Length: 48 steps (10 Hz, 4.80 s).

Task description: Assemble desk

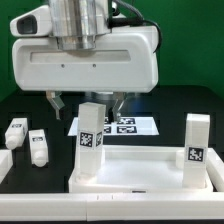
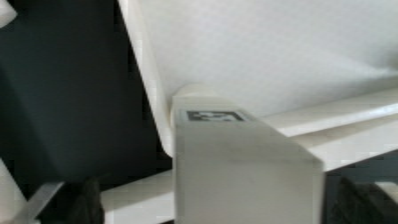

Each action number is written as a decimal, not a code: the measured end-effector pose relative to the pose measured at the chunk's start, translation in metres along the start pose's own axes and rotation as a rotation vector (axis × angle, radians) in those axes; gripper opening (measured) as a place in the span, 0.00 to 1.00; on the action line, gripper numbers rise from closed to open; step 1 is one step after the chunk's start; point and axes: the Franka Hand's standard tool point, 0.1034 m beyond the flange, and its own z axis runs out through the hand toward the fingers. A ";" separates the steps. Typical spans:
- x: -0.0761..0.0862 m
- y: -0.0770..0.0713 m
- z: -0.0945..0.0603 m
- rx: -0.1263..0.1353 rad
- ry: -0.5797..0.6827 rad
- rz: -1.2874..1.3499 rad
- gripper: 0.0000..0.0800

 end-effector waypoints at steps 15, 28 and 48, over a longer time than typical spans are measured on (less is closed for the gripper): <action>0.019 0.001 0.005 0.149 -0.065 1.089 0.36; 0.025 -0.013 0.000 0.038 0.081 -0.313 0.81; 0.019 -0.011 0.005 0.069 0.015 0.826 0.76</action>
Offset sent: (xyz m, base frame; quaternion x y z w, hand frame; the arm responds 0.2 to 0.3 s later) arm 0.0000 0.0000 0.0000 0.0000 0.0000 0.0000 1.0000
